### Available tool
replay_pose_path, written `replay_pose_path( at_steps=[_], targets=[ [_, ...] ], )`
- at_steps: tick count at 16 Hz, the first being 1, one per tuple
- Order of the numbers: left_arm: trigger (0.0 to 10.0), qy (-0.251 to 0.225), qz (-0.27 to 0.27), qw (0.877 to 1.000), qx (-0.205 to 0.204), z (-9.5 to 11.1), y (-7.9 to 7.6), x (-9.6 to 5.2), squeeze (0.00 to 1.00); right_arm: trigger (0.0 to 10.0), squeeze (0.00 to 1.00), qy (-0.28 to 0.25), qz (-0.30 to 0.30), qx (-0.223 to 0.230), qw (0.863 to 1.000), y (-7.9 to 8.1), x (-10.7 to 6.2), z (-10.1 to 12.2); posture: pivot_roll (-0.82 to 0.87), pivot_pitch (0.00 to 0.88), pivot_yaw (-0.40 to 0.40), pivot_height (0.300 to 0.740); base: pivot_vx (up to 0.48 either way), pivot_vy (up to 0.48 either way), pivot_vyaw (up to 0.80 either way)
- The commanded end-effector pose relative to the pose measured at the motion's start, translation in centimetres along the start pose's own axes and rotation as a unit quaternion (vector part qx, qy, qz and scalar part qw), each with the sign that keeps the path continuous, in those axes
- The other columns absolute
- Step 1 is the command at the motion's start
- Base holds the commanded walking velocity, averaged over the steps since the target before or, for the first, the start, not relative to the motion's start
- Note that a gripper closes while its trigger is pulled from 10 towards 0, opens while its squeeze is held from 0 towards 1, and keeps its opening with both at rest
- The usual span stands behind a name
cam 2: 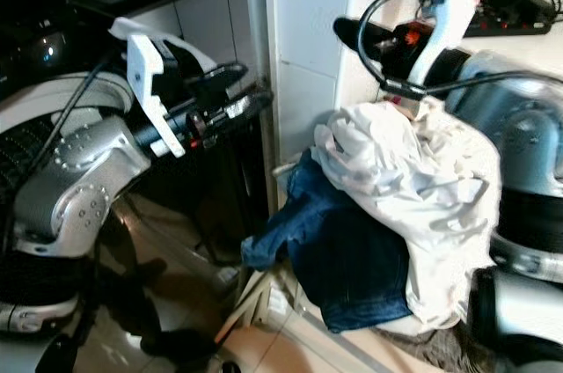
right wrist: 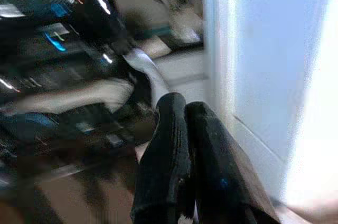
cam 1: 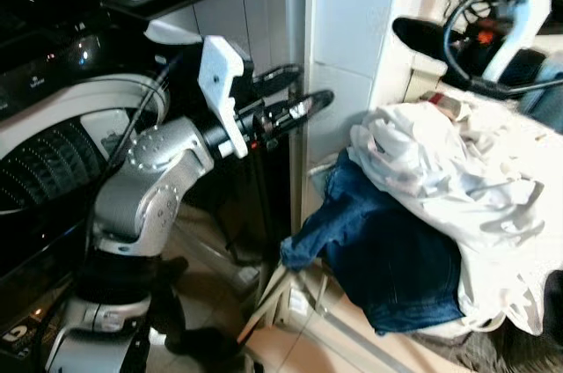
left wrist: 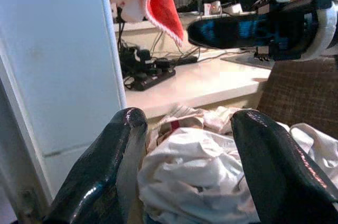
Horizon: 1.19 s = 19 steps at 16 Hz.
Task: Clothes washing
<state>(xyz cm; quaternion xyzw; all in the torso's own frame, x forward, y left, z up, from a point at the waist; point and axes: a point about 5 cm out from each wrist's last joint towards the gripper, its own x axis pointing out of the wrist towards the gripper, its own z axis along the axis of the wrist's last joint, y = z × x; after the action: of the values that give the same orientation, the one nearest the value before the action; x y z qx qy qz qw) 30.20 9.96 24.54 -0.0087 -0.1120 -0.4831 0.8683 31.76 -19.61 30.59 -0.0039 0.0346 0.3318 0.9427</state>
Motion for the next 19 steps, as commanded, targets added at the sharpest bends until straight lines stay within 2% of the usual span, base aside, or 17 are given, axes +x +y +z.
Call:
replay_pose_path(
  at_steps=[1, 2, 5, 8, 19],
  targets=[
    [10.0, 0.030, -0.015, 0.999, 0.007, -0.8, -0.4, -0.7, 0.00, 10.0, 0.27, 0.114, -0.040, -0.060, 0.991, -0.7, -0.1, -3.4, -0.02, 0.000, 0.080, 0.740, 0.000, 0.000, 0.00],
    [10.0, 0.054, -0.029, 0.998, 0.012, -1.6, -0.8, -1.1, 0.00, 10.0, 1.00, 0.175, -0.072, -0.088, 0.978, -1.5, -0.7, -5.3, -0.02, 0.000, 0.079, 0.740, 0.000, 0.000, 0.00],
    [10.0, 0.070, -0.034, 0.997, 0.013, -2.2, -0.8, -1.6, 0.00, 10.0, 1.00, 0.192, -0.100, -0.069, 0.974, -2.6, -1.0, -6.7, -0.02, 0.000, 0.078, 0.740, 0.000, 0.000, 0.00],
    [10.0, 0.075, -0.041, 0.996, 0.009, -2.4, -0.9, -1.7, 0.00, 10.0, 1.00, 0.201, -0.096, -0.059, 0.973, -3.4, -0.9, -7.7, -0.02, 0.000, 0.079, 0.740, 0.000, 0.000, 0.00],
    [10.0, 0.084, -0.049, 0.995, 0.008, -2.7, -0.9, -1.9, 0.00, 10.0, 1.00, 0.197, -0.087, -0.070, 0.974, -3.9, 0.2, -7.6, -0.01, 0.000, 0.080, 0.740, 0.000, 0.000, 0.00]
  ],
)
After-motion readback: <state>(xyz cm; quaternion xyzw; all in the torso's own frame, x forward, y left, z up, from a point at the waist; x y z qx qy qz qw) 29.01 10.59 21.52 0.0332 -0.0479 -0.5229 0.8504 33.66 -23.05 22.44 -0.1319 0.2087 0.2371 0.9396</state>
